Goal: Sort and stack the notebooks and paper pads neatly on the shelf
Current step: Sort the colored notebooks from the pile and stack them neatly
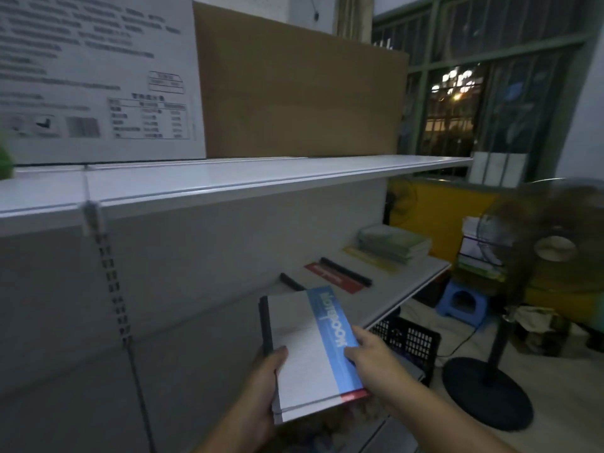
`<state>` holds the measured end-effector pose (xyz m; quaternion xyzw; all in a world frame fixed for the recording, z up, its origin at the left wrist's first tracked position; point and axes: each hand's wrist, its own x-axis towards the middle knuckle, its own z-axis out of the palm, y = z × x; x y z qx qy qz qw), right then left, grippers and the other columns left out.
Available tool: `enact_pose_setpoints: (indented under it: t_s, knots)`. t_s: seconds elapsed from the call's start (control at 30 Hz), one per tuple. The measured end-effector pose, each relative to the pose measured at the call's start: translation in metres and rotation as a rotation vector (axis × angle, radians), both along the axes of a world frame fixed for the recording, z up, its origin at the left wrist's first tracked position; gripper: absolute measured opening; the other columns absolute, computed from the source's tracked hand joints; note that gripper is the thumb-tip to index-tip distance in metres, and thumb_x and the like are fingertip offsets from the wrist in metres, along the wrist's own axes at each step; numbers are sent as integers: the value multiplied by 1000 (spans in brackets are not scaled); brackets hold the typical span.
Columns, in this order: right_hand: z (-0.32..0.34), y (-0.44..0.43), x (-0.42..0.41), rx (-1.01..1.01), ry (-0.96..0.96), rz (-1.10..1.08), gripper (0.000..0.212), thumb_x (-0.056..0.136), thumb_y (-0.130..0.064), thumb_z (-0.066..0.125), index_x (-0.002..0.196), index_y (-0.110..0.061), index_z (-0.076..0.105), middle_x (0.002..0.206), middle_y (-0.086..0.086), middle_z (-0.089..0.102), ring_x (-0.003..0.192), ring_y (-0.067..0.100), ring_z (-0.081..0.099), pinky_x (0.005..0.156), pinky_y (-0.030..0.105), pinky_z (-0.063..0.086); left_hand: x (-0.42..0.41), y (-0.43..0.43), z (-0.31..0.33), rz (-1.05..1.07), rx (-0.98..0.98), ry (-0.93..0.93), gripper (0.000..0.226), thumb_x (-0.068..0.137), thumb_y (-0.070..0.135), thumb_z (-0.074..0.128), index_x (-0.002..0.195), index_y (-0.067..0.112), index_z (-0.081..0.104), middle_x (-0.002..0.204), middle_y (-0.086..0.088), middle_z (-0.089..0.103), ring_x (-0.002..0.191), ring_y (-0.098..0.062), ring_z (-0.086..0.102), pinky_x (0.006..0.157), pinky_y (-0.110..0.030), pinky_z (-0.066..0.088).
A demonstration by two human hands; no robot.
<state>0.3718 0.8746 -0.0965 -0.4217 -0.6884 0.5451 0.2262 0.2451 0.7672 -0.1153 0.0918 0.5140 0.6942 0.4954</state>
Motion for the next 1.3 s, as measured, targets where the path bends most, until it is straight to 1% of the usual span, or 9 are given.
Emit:
enact_pose_setpoints:
  t_s: [0.17,0.33,0.5,0.63,0.73,0.93,1.07,1.2,1.3]
  knots:
    - [11,87,6,-12,-72,-58,31,92,5,43,113,-16,53,84,1,62,69,15,60,53,23,44,6,93,0,-64,170,53,27,97,7,39,117,4,57,82,-10,75,70,-21,72,51,-26,53]
    - [22,174,26,2,-135,-99,40,90,1,52,124,-21,52,92,6,67,84,32,66,74,42,54,1,183,0,-191,75,-94,31,95,18,49,123,8,57,112,-20,66,106,-36,60,92,-48,47]
    - [17,255,31,22,-200,-108,53,88,0,57,138,-13,44,100,0,58,95,27,62,74,36,49,-9,256,-2,-159,-95,168,9,89,-1,55,93,-3,62,86,-21,63,80,-34,61,70,-39,50]
    - [19,318,12,137,-285,-11,41,91,0,52,132,-7,50,112,4,57,93,17,58,65,17,46,-11,313,-10,-73,-132,233,23,84,-2,60,108,2,59,98,-16,60,91,-33,60,75,-36,44]
    - [13,365,-7,268,-402,84,38,97,-9,46,135,-12,47,132,6,53,113,24,54,77,23,44,-12,355,-21,-15,-167,244,62,71,10,71,129,17,50,130,-13,51,106,-35,57,86,-44,52]
    - [-15,446,-34,343,-303,254,23,93,-4,47,106,-17,61,84,3,62,65,13,52,46,14,37,-9,415,-33,205,-188,258,78,58,20,68,133,29,46,143,-4,44,113,-28,55,91,-38,52]
    - [-39,468,-51,452,-384,314,11,92,-15,50,96,-14,61,90,7,60,71,16,50,65,24,41,14,425,-19,290,-255,406,79,78,8,65,145,24,27,144,-8,39,73,-6,50,51,-14,42]
    - [-58,462,-46,377,-113,235,17,93,-9,53,85,-23,57,74,0,57,62,15,57,51,22,43,24,438,-30,323,-362,536,82,81,1,63,149,21,20,152,-2,25,123,-20,47,80,-15,40]
    - [-67,468,-45,354,-39,214,22,91,-7,54,75,-23,57,71,-1,55,63,24,58,56,25,43,22,445,-29,343,-383,516,79,82,0,60,148,23,24,153,-2,25,117,-20,51,75,-16,46]
